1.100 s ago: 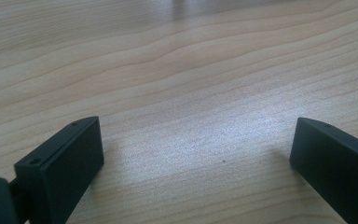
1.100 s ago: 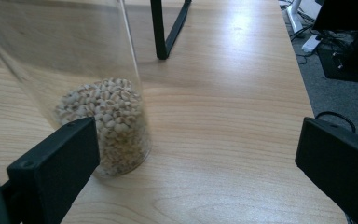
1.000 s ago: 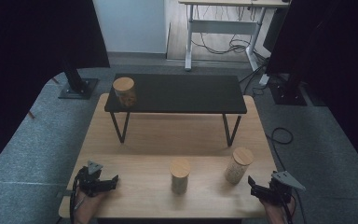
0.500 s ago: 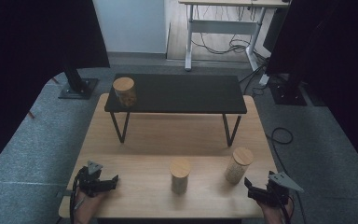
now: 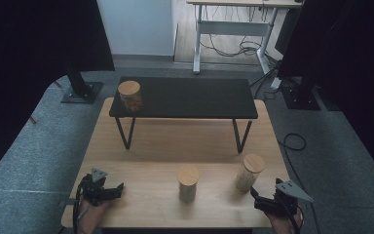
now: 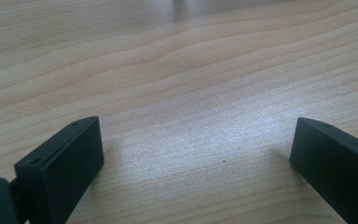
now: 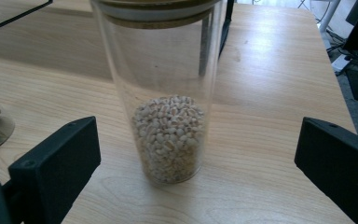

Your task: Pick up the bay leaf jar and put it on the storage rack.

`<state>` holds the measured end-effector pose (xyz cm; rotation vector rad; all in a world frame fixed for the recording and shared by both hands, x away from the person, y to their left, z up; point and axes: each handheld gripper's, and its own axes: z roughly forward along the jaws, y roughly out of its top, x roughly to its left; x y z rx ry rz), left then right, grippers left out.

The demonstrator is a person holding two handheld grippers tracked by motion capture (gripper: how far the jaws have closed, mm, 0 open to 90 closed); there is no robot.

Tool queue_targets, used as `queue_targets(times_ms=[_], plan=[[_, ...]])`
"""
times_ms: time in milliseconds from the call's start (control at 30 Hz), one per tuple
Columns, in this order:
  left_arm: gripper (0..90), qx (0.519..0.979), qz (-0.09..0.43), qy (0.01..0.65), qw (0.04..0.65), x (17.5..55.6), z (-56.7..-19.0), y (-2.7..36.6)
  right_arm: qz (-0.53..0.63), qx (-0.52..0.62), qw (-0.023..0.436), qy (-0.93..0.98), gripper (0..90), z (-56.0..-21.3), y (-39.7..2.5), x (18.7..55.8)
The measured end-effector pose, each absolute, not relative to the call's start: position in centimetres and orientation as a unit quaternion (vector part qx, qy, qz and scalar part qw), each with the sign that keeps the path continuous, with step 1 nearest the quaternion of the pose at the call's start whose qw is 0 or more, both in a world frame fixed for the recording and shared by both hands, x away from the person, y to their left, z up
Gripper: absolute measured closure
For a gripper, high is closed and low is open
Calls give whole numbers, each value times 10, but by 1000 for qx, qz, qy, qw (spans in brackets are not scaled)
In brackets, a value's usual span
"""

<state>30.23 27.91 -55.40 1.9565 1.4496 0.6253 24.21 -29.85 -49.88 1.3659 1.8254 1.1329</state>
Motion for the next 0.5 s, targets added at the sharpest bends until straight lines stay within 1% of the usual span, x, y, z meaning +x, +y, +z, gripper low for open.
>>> queue_targets(times_ms=[500], plan=[[23,740,237,548,308,302,-554,279,433,501,286,693,0,-499,-286,240]])
